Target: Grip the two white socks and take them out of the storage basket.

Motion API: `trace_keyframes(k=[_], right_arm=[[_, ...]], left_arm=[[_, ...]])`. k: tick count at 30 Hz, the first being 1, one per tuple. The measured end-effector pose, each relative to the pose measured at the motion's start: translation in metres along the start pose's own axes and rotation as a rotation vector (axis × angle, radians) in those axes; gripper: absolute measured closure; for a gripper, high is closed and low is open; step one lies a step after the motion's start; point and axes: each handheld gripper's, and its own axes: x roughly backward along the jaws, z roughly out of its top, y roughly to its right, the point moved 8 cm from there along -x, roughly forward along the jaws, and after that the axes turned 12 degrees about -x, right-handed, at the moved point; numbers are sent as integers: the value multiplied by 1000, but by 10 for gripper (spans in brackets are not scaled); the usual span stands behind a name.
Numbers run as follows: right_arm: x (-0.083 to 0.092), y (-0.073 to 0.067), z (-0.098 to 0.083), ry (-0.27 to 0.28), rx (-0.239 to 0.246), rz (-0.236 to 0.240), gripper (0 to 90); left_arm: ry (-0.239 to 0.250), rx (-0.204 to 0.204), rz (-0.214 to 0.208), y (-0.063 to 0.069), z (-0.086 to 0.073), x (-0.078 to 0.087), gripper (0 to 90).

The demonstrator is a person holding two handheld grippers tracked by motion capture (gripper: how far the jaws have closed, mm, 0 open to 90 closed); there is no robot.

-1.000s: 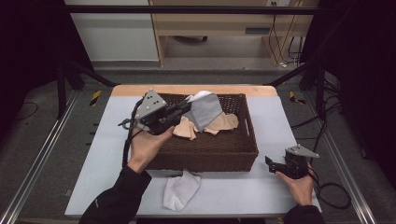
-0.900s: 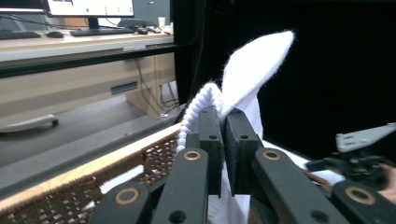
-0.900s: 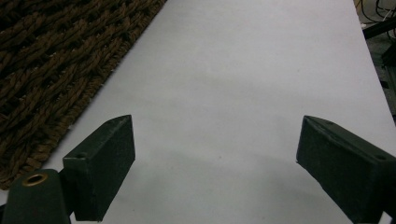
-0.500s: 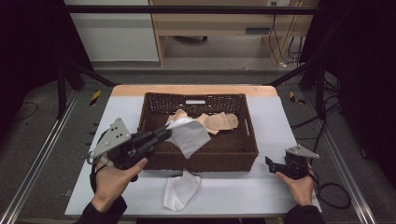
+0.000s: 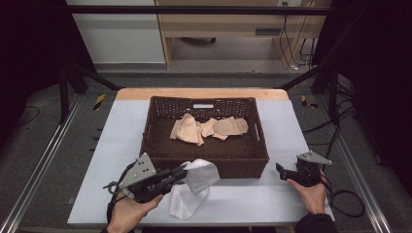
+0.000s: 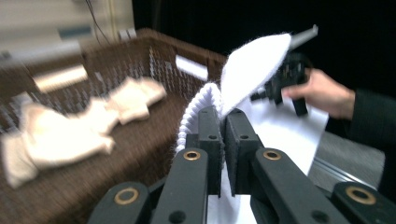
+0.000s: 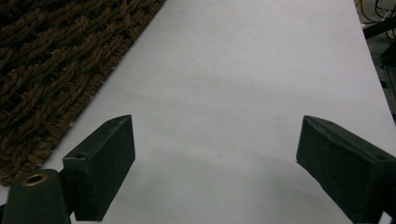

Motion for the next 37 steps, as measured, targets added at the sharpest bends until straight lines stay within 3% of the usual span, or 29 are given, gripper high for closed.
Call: trace_keyframes(k=[4, 8, 12, 14, 18, 23, 27, 34, 37], right_arm=[[-1, 0, 0, 0, 9, -3, 118], [-1, 0, -1, -3, 5, -3, 118], [-1, 0, -1, -3, 13, -3, 118], [-1, 0, -1, -7, 8, -2, 118], [0, 0, 0, 0, 8, -1, 118], [0, 0, 0, -1, 1, 2, 117], [1, 1, 1, 8, 5, 2, 115], [2, 1, 0, 5, 5, 4, 115], [3, 1, 0, 9, 3, 7, 115]], left_arm=[[-72, 25, -20, 2, -24, -17, 856], [-143, 17, -3, 2, -47, -36, 831], [-207, 36, 31, -1, -71, -51, 720], [-228, 43, 51, -3, -79, -54, 616], [-224, 57, 69, -6, -82, -48, 455], [-202, 62, 97, -10, -86, -33, 356], [-180, 47, 124, -18, -91, -18, 311], [-186, 33, 179, -35, -100, 6, 276], [-215, 4, 210, -42, -106, 7, 283]])
